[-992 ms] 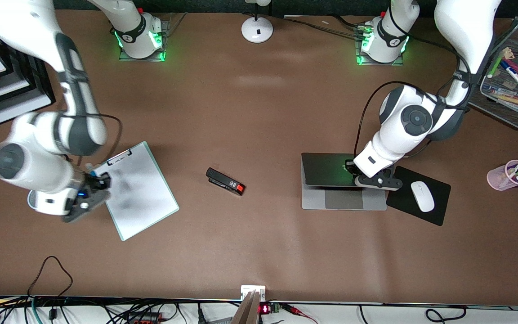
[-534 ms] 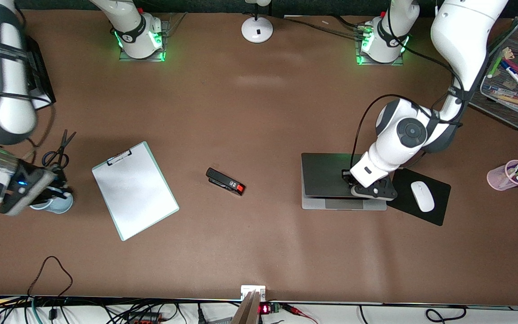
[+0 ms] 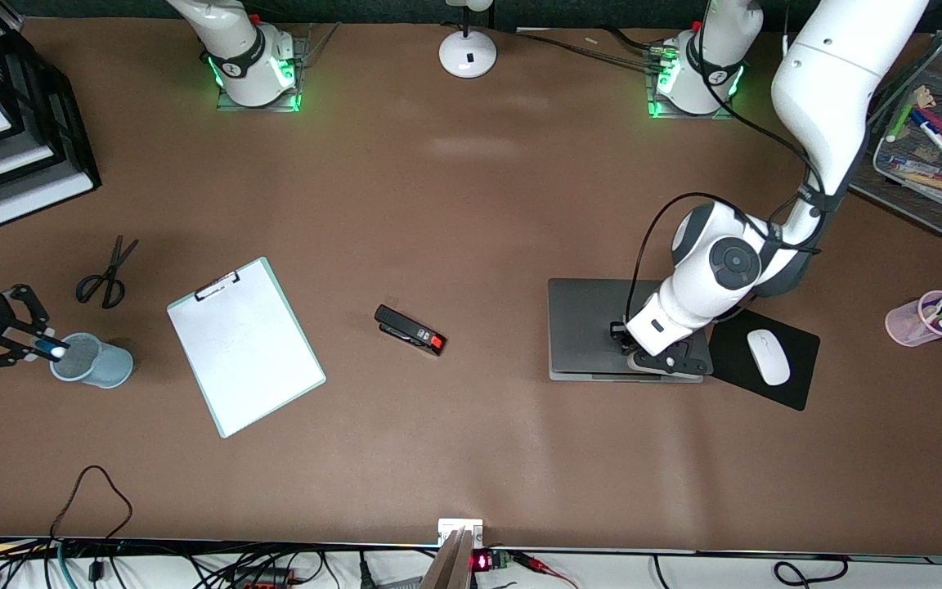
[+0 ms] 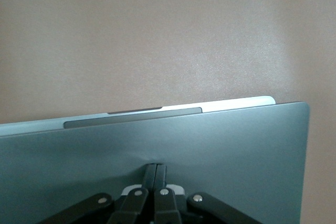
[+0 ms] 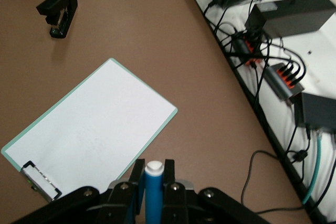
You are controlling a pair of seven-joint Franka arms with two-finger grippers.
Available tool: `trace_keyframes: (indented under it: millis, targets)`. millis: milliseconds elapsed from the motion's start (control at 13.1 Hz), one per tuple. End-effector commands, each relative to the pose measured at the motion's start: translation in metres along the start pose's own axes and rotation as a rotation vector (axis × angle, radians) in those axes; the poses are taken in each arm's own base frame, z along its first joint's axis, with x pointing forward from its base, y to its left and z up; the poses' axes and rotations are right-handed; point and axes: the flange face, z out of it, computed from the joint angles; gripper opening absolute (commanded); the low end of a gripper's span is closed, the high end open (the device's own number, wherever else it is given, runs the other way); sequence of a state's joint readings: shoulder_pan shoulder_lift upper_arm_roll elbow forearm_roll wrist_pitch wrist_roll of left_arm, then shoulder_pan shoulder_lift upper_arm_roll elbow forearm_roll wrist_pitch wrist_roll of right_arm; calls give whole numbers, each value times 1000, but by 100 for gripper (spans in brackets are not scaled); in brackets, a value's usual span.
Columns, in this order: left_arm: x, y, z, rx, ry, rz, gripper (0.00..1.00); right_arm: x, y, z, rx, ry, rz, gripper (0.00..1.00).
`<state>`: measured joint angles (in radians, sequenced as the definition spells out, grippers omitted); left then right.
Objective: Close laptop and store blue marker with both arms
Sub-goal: 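Lower the marker into the light-blue cup while the left gripper closes the lid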
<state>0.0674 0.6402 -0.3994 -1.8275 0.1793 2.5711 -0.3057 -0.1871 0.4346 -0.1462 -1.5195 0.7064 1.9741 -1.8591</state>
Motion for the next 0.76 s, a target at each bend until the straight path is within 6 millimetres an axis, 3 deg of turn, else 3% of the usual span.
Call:
trace_keyframes:
  millis: [0, 153, 382, 534, 687]
  targets:
    - [3, 0, 16, 2, 10, 36, 0, -31, 1, 8, 14, 126, -21, 3]
    - [-2, -2, 30, 34, 4, 95, 0, -67, 1, 26, 15, 216, -45, 3]
    - [-1, -6, 32, 36, 13, 98, 0, -110, -1, 41, 15, 230, -21, 4]
    - [-2, -7, 31, 37, 11, 95, 0, -130, -4, 50, 26, 229, 5, 4]
    - [3, -9, 12, 54, 16, 94, 1, -133, -5, 53, 28, 231, 8, 4]
